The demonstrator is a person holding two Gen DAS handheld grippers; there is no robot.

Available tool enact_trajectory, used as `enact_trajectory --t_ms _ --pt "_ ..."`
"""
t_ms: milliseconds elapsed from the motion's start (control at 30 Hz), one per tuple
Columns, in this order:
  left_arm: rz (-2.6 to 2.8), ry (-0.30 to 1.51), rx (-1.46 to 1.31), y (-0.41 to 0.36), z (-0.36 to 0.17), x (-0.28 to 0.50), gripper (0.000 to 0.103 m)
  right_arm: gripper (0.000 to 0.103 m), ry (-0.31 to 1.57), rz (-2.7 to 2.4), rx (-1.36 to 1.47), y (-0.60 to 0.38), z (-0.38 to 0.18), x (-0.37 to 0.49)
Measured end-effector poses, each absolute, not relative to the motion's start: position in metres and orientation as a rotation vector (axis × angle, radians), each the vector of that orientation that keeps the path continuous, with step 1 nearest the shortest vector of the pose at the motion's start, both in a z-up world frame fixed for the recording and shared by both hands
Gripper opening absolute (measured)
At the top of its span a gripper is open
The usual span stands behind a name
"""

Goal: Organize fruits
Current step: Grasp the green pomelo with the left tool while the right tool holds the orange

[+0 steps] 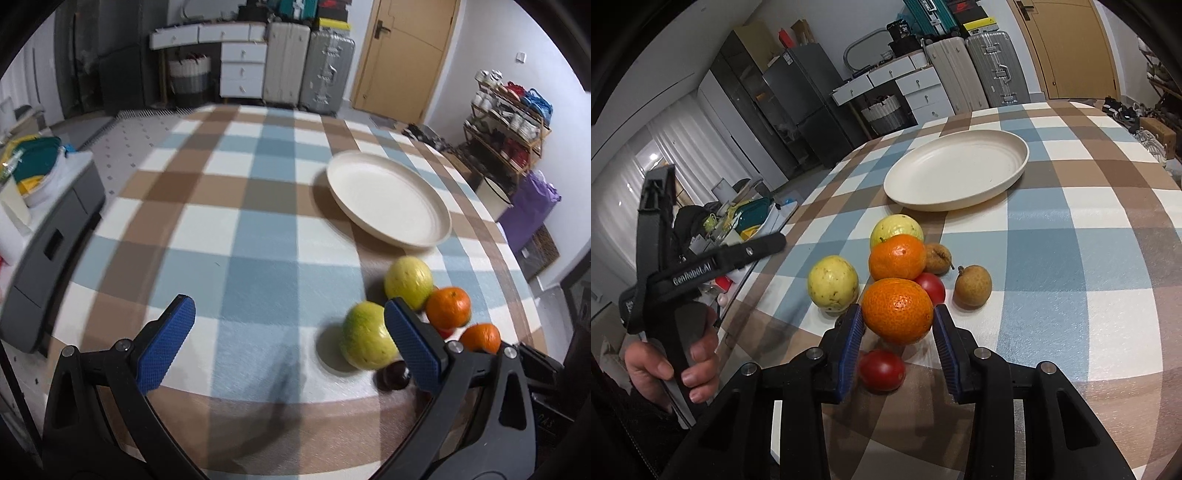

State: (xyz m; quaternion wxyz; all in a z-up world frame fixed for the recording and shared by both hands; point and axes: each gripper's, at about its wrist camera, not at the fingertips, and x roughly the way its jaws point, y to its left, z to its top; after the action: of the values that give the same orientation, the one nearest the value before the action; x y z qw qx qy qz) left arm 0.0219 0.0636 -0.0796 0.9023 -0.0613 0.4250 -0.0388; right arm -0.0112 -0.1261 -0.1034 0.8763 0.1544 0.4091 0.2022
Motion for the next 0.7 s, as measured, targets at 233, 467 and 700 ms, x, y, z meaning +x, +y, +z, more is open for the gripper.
enact_trajectory --t_ms 233,467,700 --pt "-0.143 0.965 -0.153 0.048 -0.096 0.032 0.102 0.039 0.850 0.431 0.345 -0.133 -0.105 -0.013" --pt "-0.170 1.017 -0.133 0.030 -0.109 0.041 0.102 0.039 0.840 0.429 0.352 -0.139 -0.106 -0.014" --pt "-0.205 1.073 -0.154 0.024 -0.124 0.050 0.095 0.039 0.832 0.428 0.359 -0.145 -0.107 -0.015"
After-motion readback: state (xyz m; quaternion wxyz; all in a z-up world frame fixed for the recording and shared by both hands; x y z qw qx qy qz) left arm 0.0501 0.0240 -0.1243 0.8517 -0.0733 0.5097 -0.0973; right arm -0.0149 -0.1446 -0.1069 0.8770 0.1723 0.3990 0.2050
